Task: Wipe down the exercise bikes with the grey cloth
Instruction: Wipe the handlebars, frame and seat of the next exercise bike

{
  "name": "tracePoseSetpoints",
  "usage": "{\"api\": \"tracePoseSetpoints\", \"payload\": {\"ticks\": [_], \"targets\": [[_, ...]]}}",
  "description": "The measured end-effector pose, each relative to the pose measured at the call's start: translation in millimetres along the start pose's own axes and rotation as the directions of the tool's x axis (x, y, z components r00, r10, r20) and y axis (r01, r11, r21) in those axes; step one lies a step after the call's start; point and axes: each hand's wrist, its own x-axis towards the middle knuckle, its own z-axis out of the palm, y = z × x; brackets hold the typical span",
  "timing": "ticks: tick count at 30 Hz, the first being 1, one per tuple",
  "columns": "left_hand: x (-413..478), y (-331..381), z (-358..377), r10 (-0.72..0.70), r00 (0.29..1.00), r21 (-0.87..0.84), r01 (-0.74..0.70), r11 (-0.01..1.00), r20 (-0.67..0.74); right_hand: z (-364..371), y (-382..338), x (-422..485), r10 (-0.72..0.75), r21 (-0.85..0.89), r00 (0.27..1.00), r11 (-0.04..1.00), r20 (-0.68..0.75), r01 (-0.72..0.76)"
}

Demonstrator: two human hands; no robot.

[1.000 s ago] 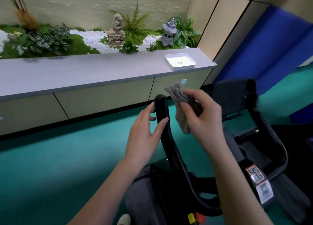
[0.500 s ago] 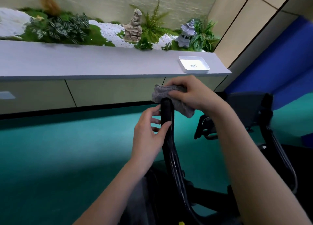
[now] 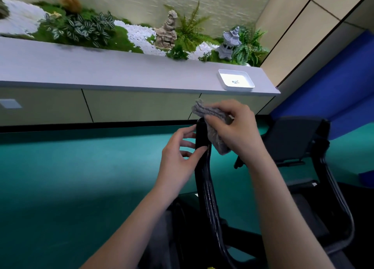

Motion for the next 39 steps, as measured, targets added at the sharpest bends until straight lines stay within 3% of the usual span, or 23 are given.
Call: {"api": "tracePoseSetpoints", "payload": {"ticks": [7, 19, 25, 31, 39], "targets": [[-6, -4, -11, -0.045, 0.997, -0.065, 0.049, 0.997, 0.066, 22, 6, -36, 0.003, 0.018, 0.959, 1.000, -0.284, 0.002], [-4, -5, -23, -0.066, 0.986, -0.032, 0.071, 0.997, 0.155, 37, 12, -89, 0.149, 0.140, 0.937, 0.984, -0.317, -0.109], [-5, -5, -19, -0.077, 0.986, -0.039, 0.084, 0.996, 0.147, 15, -3, -61, 0.010, 0.004, 0.867, 1.000, -0.499, -0.009], [-4, -6, -19, -0.070, 0.988, -0.053, 0.078, 0.996, 0.136, 21, -1, -21, 0.080, -0.111, 0.955, 0.987, -0.287, -0.116], [-5, -7, -18, -0.040, 0.991, -0.029, 0.044, 0.999, 0.124, 39, 6, -41, 0.251, 0.003, 0.939, 0.966, -0.236, -0.258]]}}
